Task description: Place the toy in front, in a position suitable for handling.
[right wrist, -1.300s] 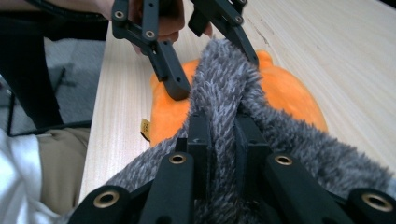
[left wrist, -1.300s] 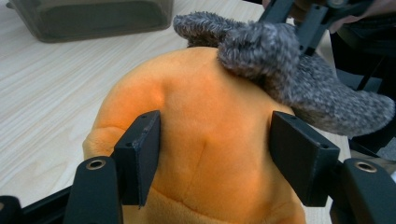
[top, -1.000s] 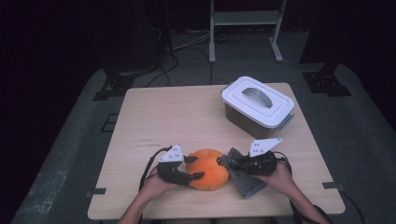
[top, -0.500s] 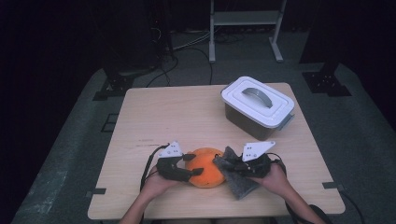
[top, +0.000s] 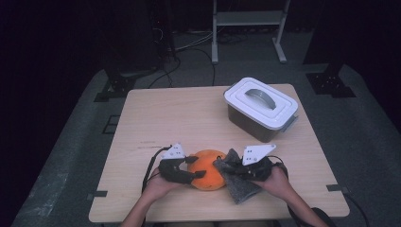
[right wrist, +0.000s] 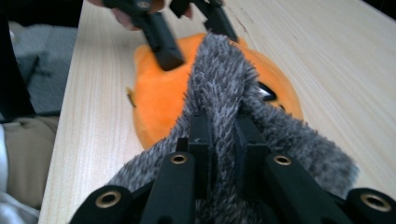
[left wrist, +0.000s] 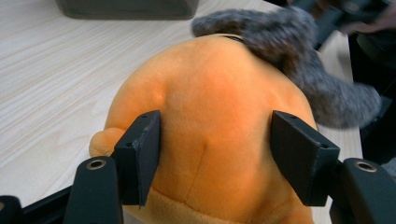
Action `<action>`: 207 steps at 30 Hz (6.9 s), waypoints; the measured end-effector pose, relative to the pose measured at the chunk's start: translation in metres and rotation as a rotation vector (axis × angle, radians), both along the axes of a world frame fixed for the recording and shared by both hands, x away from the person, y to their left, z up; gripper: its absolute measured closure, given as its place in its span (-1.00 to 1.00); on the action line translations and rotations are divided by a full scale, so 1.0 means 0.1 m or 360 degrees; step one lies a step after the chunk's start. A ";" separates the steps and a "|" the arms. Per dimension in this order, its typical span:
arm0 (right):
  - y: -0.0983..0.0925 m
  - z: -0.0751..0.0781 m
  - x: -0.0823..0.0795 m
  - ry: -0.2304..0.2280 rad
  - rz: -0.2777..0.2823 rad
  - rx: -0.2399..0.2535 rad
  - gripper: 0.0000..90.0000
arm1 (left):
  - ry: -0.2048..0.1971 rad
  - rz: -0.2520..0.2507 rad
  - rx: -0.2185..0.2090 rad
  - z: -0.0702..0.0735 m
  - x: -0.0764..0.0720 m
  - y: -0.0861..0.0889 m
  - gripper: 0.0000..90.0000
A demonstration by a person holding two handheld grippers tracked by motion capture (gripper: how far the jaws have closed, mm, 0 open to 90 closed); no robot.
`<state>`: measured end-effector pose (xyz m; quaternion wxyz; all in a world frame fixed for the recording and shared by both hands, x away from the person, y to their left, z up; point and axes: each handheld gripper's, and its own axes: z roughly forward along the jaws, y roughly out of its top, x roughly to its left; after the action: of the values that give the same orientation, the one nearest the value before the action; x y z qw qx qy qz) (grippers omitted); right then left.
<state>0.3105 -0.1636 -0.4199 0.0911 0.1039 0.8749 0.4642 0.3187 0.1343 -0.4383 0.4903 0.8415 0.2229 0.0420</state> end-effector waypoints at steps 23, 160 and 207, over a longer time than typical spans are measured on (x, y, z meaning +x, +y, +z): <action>-0.23 -0.04 0.17 0.0260 -0.0115 0.0142 0.76 | -0.0175 -0.0264 0.0144 0.04 -0.17 -0.05 -0.21; -0.01 0.14 0.44 0.0306 -0.0073 0.0117 0.81 | -0.0344 -0.0363 0.0105 0.14 -0.28 -0.36 -0.10; -0.10 0.10 0.11 0.0171 -0.0037 0.0113 0.82 | -0.0344 -0.0265 0.0107 0.24 -0.17 -0.26 -0.30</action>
<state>0.3211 -0.1734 -0.4100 0.0457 0.1418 0.8601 0.4878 0.3022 0.1080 -0.4146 0.4848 0.8636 0.0967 0.0990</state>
